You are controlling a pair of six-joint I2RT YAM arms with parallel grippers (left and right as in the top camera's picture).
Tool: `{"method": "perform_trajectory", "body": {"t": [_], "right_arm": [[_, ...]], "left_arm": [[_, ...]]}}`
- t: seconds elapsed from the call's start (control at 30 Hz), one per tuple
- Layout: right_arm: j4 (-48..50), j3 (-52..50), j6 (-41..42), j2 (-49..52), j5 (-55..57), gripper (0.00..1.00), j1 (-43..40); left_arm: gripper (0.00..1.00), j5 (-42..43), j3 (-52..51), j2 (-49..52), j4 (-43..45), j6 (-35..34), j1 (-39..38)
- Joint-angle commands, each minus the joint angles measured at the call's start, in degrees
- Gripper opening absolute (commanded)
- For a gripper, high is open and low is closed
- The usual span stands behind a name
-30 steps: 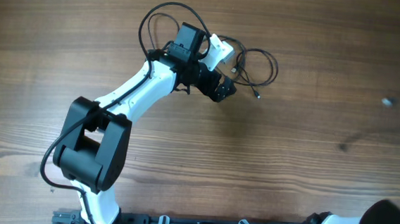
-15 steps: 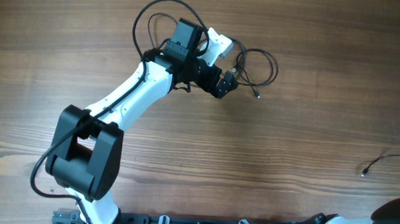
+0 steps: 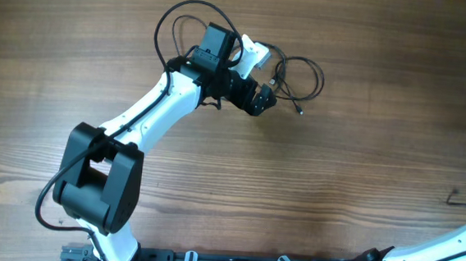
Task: Untangle cables
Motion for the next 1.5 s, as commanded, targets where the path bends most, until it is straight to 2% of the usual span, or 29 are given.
{"method": "perform_trajectory", "body": {"t": [0.0, 0.03, 0.07, 0.2, 0.27, 0.3, 0.33, 0.57, 0.67, 0.73, 0.83, 0.87, 0.97, 1.1, 1.23, 1.37, 1.47], "right_arm": [[-0.3, -0.1, 1.0, 1.0, 1.4, 0.08, -0.4], [-0.3, -0.1, 1.0, 1.0, 1.4, 0.22, -0.4], [-0.5, -0.1, 1.0, 1.0, 1.3, 0.61, -0.4], [-0.7, -0.1, 0.8, 0.9, 0.3, 0.69, -0.4], [-0.7, -0.1, 0.3, 0.2, -1.4, 0.80, -0.4], [-0.1, 0.0, -0.9, -1.1, -3.2, 0.95, -0.4], [-0.1, 0.0, -1.1, -2.1, -3.6, 1.00, -0.4], [-6.4, 0.0, 1.1, -11.8, -1.9, 1.00, -0.3], [-6.0, 0.0, -1.1, -18.3, -5.1, 1.00, 1.3], [-4.0, 0.0, -4.9, -23.1, -6.7, 1.00, 3.8], [-0.5, 0.0, -12.2, -32.2, -7.0, 1.00, 13.0], [0.2, 0.0, -15.0, -34.9, -7.0, 1.00, 17.2], [0.5, 0.0, -22.3, -38.5, -10.4, 1.00, 26.3], [0.8, -0.2, -31.3, -38.6, -15.1, 1.00, 40.5], [1.0, -2.1, -37.1, -35.4, -15.2, 1.00, 53.3], [1.3, -3.1, -37.1, -26.3, -15.0, 1.00, 59.6], [5.1, -3.1, -36.7, -18.4, -15.0, 1.00, 61.7]], "left_arm": [[1.00, 1.3, 0.6, -1.6, 0.2, -0.7, 0.2], [1.00, 1.4, 0.6, -1.6, 0.2, -0.7, 0.2], [1.00, 1.4, 0.6, -1.6, 0.2, -0.7, 0.2], [1.00, 1.3, 0.6, -1.6, 0.8, -0.7, 0.2], [1.00, 1.3, 0.6, -1.6, 1.0, -0.7, 0.2], [1.00, 1.3, 0.6, -1.6, 1.0, -0.7, 0.2], [1.00, 1.3, 0.6, -1.6, 1.0, -0.7, 0.2], [1.00, 1.6, 0.6, -1.7, 2.1, -0.7, 0.2], [1.00, 0.7, 0.6, -3.8, 2.4, -0.8, 0.2], [1.00, -3.8, 0.6, -6.3, 2.8, -0.8, 0.2], [1.00, -15.6, 0.6, -12.2, 2.5, -1.9, 0.3], [1.00, -21.4, 0.6, -15.0, 2.0, -3.3, 0.4], [1.00, -30.0, 0.6, -19.7, -0.3, -9.4, 2.2], [1.00, -33.9, 0.6, -24.0, -5.0, -17.6, 8.0], [1.00, -34.4, 0.6, -25.4, -8.6, -20.0, 12.7], [1.00, -35.2, 0.5, -25.3, -9.6, -21.7, 13.8], [1.00, -35.8, 0.5, -25.0, -9.7, -21.5, 13.8]]}}
